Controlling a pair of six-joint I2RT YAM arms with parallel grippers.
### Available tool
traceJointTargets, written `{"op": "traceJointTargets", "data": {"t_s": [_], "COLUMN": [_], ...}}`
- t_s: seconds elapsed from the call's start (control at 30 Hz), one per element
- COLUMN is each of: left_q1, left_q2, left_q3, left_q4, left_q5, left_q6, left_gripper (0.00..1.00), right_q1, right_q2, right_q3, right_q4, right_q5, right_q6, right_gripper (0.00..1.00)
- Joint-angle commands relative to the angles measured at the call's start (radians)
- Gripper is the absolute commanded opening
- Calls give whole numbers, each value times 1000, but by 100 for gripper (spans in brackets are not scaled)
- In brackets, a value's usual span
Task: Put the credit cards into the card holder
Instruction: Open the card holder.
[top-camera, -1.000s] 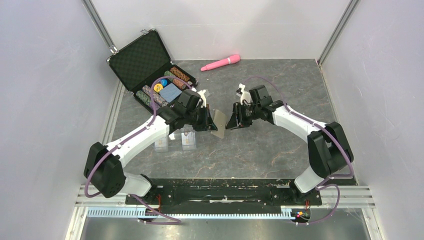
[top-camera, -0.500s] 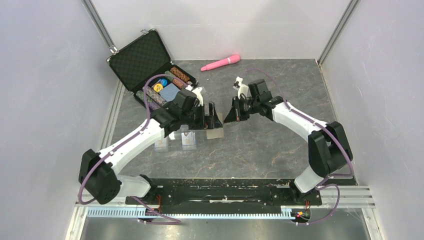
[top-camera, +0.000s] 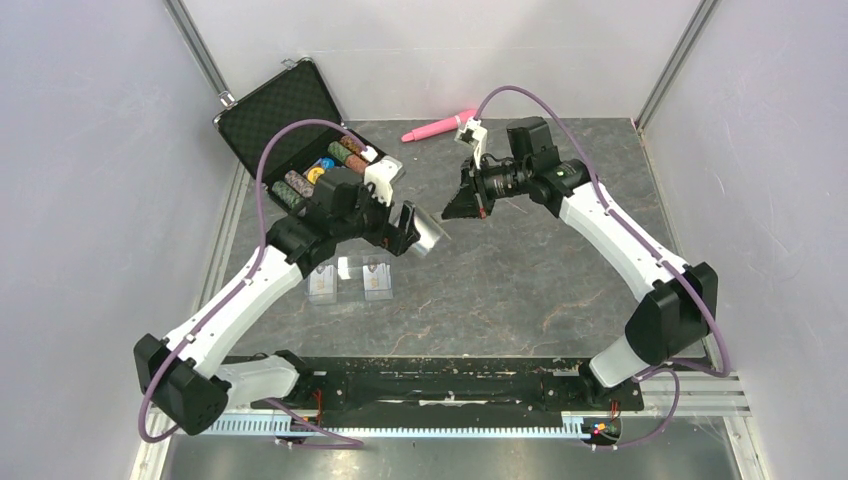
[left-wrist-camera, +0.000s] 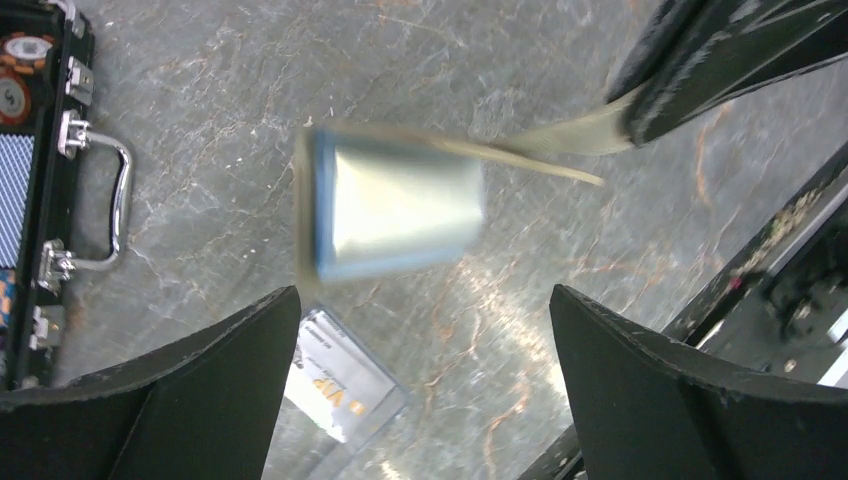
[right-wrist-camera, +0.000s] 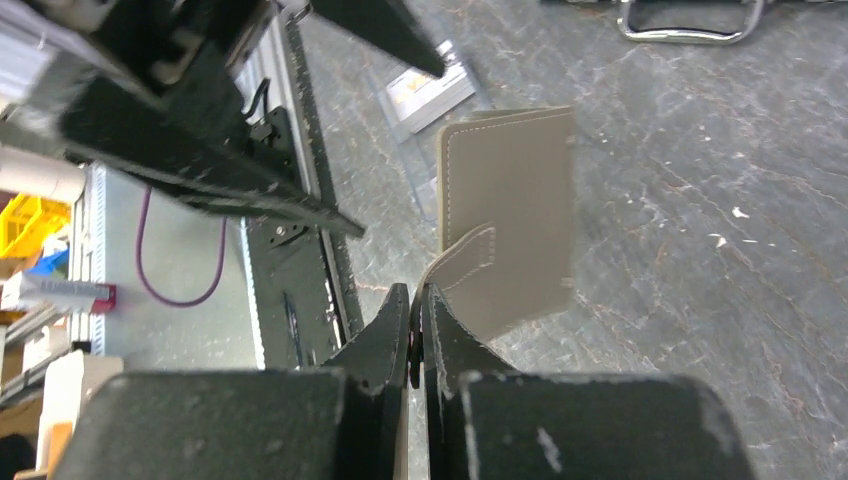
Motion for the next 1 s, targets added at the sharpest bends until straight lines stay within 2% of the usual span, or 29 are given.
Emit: {"op": "traceJointTargets", "data": {"t_s": [0.0, 0.1, 0.27, 0.4, 0.57, 0.7, 0.87, 0.97], "left_q1": [73, 126, 136, 135, 134, 134, 134, 134], "left_q2": [37, 61, 115, 180, 194, 192, 209, 225], "left_q3": [60, 72, 81, 80, 40, 8, 12, 9], "left_q4": [-51, -58, -18, 63, 214, 302, 287, 278], "left_q5": [206, 306, 449, 561, 626, 645, 629, 637], "left_q6": [295, 351, 381, 329, 242, 196, 158, 141], "left_gripper": [100, 100, 100, 100, 98, 94, 85, 72], "right_q1": [0, 0, 1, 0, 0, 0, 1, 0], "right_q2": [2, 9, 14, 17, 18, 25, 31, 28], "right_q3": [68, 89, 103, 96, 78, 79, 79, 68], "right_q4": [-108, -148, -172, -173, -171, -155, -120, -89], "right_q5": [-123, -150, -188, -188, -183, -182, -184, -186], "right_q6": [-113, -140, -152, -149, -147, -133, -99, -74], "right_gripper": [0, 0, 0, 0, 0, 0, 0, 0]}}
